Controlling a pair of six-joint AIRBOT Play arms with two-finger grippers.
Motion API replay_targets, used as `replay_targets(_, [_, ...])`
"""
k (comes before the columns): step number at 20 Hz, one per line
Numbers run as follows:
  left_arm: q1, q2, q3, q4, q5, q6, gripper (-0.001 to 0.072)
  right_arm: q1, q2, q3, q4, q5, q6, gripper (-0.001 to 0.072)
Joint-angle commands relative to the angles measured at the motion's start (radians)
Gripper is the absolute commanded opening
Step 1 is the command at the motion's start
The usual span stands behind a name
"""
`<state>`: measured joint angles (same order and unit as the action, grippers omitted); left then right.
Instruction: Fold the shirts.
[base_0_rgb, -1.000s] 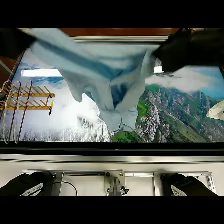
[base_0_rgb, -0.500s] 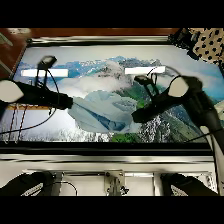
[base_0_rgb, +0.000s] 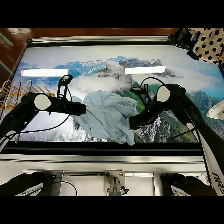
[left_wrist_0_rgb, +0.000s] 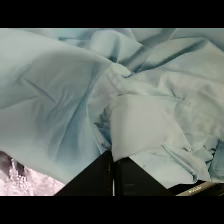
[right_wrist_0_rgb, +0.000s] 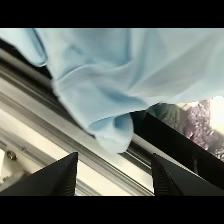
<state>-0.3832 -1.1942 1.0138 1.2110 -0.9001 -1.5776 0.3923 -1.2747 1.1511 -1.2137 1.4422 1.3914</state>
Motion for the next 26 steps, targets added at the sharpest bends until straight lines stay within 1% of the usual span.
replay_targets(1, [0.003, -0.037, -0.008, -0.015, 0.056, 0.021, 0.0061, 0.133, 0.001, 0.087, -0.155, 0.049, -0.028, 0.0573])
replay_targets(4, [0.01, -0.037, -0.008, -0.014, 0.055, 0.048, 0.0061, 0.349, -0.013, 0.087, -0.324, 0.024, 0.006, 0.0572])
replay_targets(5, [0.016, -0.037, -0.008, -0.015, 0.055, 0.048, 0.0061, 0.408, -0.024, 0.087, -0.351, 0.024, 0.025, 0.0572])
replay_targets(7, [0.024, -0.037, -0.008, -0.014, 0.055, 0.052, 0.0061, 0.467, -0.051, 0.087, -0.351, 0.001, 0.049, 0.0572])
replay_targets(10, [0.035, -0.037, -0.008, -0.015, 0.047, 0.071, 0.0061, 0.477, -0.106, 0.087, -0.336, -0.079, 0.062, 0.0572])
replay_targets(12, [0.045, -0.037, -0.008, -0.015, 0.024, 0.078, 0.0061, 0.477, -0.154, 0.087, -0.322, -0.074, 0.037, 0.0573])
replay_targets(13, [0.051, -0.037, -0.008, -0.015, 0.014, 0.078, 0.0061, 0.477, -0.176, 0.087, -0.306, -0.068, 0.013, 0.0587])
replay_targets(14, [0.054, -0.037, -0.008, -0.015, 0.008, 0.086, 0.0061, 0.477, -0.2, 0.087, -0.304, -0.068, -0.003, 0.0624])
replay_targets(17, [0.06, -0.037, -0.008, -0.015, -0.001, 0.091, 0.0061, 0.467, -0.265, 0.087, -0.33, -0.047, -0.009, 0.0624])
replay_targets(19, [0.06, -0.037, -0.008, -0.015, -0.002, 0.092, 0.0061, 0.45, -0.302, 0.077, -0.33, -0.035, -0.038, 0.0624])
replay_targets(23, [0.061, -0.037, -0.008, -0.016, -0.003, 0.092, 0.0061, 0.401, -0.329, 0.035, -0.35, -0.069, -0.039, 0.0622])
replay_targets(24, [0.061, -0.037, -0.008, -0.016, -0.003, 0.092, 0.0061, 0.393, -0.332, 0.03, -0.373, -0.085, -0.024, 0.0587])
replay_targets(25, [0.061, -0.037, -0.008, -0.016, -0.003, 0.092, 0.0061, 0.388, -0.334, 0.029, -0.404, -0.107, 0.003, 0.0472])
replay_targets(26, [0.061, -0.037, -0.008, -0.016, -0.003, 0.092, 0.0061, 0.388, -0.337, 0.029, -0.437, -0.132, 0.038, 0.0439])
